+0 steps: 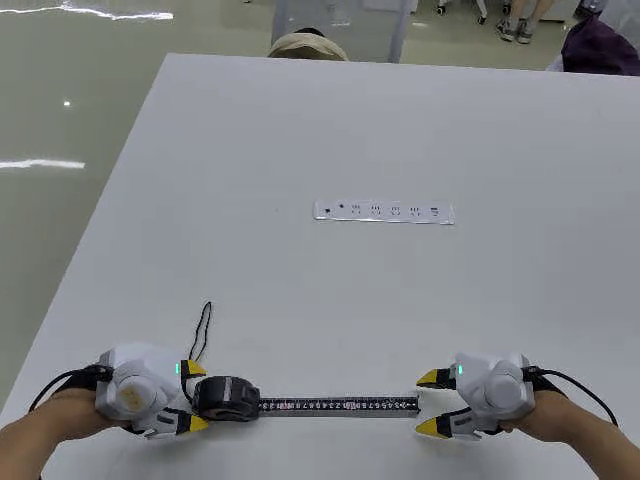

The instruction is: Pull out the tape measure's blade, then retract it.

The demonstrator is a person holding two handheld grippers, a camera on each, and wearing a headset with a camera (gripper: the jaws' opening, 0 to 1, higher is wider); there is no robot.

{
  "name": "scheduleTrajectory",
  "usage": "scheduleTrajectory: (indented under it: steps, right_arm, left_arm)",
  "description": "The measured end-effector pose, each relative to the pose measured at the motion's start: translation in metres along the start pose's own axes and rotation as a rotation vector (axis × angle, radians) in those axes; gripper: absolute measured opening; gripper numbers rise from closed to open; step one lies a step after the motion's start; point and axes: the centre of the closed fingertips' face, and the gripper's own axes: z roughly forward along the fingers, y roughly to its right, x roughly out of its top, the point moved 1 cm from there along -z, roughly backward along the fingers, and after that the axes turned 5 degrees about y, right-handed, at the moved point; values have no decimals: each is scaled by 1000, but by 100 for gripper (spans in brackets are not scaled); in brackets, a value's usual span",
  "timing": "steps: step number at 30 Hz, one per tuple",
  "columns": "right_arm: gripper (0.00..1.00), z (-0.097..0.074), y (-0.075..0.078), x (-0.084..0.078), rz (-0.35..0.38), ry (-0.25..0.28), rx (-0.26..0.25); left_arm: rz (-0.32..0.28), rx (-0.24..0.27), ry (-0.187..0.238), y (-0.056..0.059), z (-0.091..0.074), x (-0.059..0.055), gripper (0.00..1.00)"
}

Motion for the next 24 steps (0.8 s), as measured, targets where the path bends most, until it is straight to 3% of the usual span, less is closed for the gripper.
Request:
scheduleTrajectory:
  steps: [2,4,7,24]
  right_arm:
    - [41,-1,0,0,20,-1,-13]
    - [46,-3,-1,3,83,16,-41]
    - [49,-5,-4,4,82,21,-56]
    - [67,-22,-12,9,217,78,-211]
  left_arm:
    - [-17,9,5,0,-1,-1,42]
    - [-75,38,18,0,-3,-1,44]
    - [-128,86,32,-3,-6,-3,49]
    - [-341,209,150,15,-21,-3,70]
